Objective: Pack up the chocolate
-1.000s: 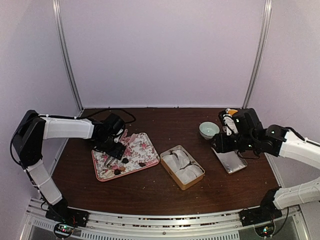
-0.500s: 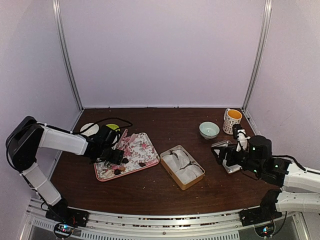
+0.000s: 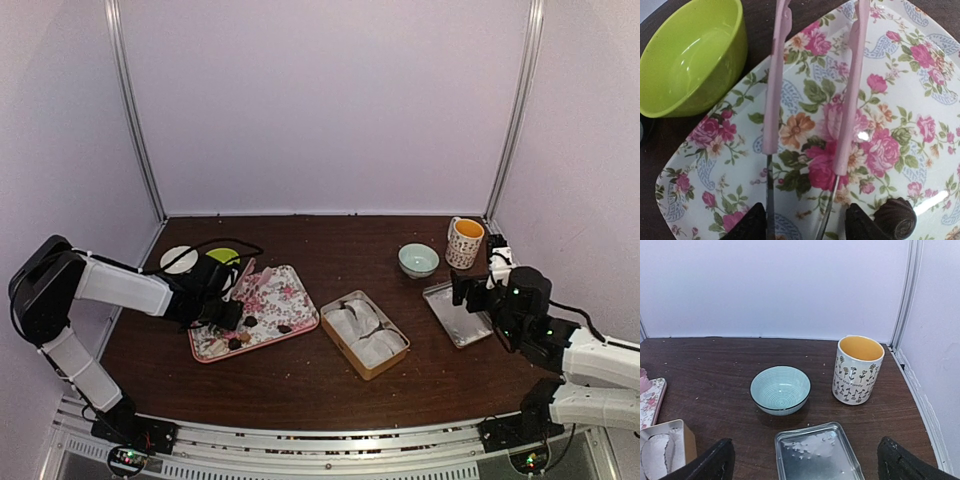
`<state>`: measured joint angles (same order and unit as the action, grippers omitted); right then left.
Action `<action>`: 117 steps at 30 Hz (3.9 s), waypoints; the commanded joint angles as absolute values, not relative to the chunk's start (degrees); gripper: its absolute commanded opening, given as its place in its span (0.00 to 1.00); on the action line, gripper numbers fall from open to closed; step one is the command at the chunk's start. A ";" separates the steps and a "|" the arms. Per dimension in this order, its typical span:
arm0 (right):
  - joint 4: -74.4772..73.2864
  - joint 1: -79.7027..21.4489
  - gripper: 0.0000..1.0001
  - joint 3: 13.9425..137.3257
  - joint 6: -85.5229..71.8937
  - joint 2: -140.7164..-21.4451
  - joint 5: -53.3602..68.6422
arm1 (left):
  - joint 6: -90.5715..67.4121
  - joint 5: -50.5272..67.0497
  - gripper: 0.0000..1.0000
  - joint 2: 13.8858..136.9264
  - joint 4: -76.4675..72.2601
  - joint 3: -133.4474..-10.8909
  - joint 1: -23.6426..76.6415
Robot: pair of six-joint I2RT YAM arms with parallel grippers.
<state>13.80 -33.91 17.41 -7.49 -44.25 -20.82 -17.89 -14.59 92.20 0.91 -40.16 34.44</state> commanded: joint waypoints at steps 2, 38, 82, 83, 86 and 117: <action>23.97 -27.20 1.00 20.96 -3.65 -52.99 -23.33 | -17.97 -13.34 0.56 90.84 0.67 -41.28 34.10; 48.45 -11.12 1.00 8.90 -7.63 -58.71 -24.38 | -18.81 -11.28 0.56 91.35 4.68 -43.39 34.11; 63.82 -5.96 0.98 13.56 0.51 -77.89 -9.87 | -17.49 -15.09 0.44 100.11 6.22 -49.88 33.87; 63.59 -5.94 0.99 13.71 0.23 -77.83 -10.22 | -17.53 -15.27 0.42 100.25 6.48 -50.06 33.85; 63.81 -5.87 1.00 13.59 0.24 -77.86 -10.50 | -18.19 -17.02 0.39 99.93 7.35 -50.04 33.85; 63.45 -5.89 1.00 13.77 0.14 -77.74 -10.37 | -21.96 -4.08 0.33 77.73 19.76 -49.74 33.90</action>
<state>63.59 -6.33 13.02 0.67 -77.95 -10.26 -20.80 -8.73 82.63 17.50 -48.38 34.20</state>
